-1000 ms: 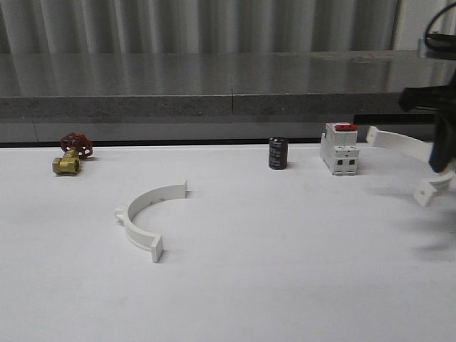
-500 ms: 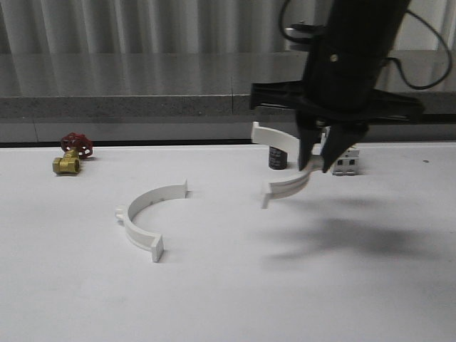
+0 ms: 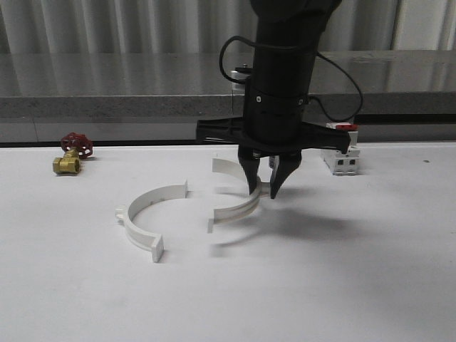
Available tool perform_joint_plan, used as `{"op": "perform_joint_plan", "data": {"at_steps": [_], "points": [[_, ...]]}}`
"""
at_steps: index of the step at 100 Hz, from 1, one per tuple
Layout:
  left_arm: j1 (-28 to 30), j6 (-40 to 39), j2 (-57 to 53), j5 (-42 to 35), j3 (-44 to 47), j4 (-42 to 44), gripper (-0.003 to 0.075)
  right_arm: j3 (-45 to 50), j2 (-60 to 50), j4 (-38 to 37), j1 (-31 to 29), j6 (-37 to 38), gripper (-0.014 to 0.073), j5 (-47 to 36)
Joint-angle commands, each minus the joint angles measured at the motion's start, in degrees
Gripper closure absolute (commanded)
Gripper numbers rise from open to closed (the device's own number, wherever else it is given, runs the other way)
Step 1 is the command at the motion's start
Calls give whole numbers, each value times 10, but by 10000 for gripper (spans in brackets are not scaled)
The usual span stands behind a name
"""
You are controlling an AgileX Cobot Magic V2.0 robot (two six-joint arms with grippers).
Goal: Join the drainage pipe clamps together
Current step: 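Grasp the half-ring with the right gripper and carry it toward the first half, then press the held half-ring against the first half to close the ring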
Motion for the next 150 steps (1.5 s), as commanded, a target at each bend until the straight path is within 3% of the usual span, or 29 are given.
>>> {"op": "perform_joint_plan", "data": {"at_steps": [1, 52, 150], "points": [[2, 0, 1, -43, -15, -6, 741, -26, -26, -13, 7, 15, 568, -5], [2, 0, 1, -43, -15, -6, 741, -35, 8, -27, 37, 58, 568, -7], [2, 0, 1, -43, -15, -6, 741, -35, 14, -5, 38, 92, 568, -40]]}}
